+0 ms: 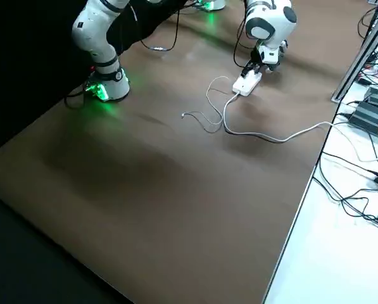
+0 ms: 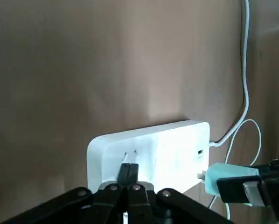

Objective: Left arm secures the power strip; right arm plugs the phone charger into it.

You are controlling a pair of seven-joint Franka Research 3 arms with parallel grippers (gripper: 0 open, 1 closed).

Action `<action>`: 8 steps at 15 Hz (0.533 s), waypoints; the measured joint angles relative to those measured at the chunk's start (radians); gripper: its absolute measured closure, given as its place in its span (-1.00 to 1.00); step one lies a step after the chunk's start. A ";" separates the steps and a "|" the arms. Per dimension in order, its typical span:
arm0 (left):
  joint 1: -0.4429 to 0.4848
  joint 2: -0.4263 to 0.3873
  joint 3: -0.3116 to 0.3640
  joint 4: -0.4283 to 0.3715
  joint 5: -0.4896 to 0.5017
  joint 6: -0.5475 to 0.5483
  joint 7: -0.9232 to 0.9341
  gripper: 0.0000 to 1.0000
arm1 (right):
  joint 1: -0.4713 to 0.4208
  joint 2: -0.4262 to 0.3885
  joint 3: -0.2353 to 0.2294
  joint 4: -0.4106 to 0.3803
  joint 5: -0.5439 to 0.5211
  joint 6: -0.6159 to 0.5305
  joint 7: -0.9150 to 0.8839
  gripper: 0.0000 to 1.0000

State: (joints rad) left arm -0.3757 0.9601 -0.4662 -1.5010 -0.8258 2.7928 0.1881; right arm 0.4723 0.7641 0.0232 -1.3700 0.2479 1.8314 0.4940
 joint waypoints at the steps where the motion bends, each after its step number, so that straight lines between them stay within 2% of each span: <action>1: 0.000 0.000 0.000 0.000 0.000 0.000 0.000 0.98 | 0.002 0.000 0.000 0.000 0.000 0.008 0.000 0.04; 8: 0.000 0.000 0.000 0.000 0.000 0.005 0.000 0.98 | 0.010 0.001 0.000 -0.001 -0.001 0.044 -0.032 0.04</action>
State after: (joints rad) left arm -0.3759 0.9602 -0.4660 -1.5011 -0.8258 2.7977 0.1881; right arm 0.4824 0.7648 0.0232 -1.3706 0.2474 1.8752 0.4618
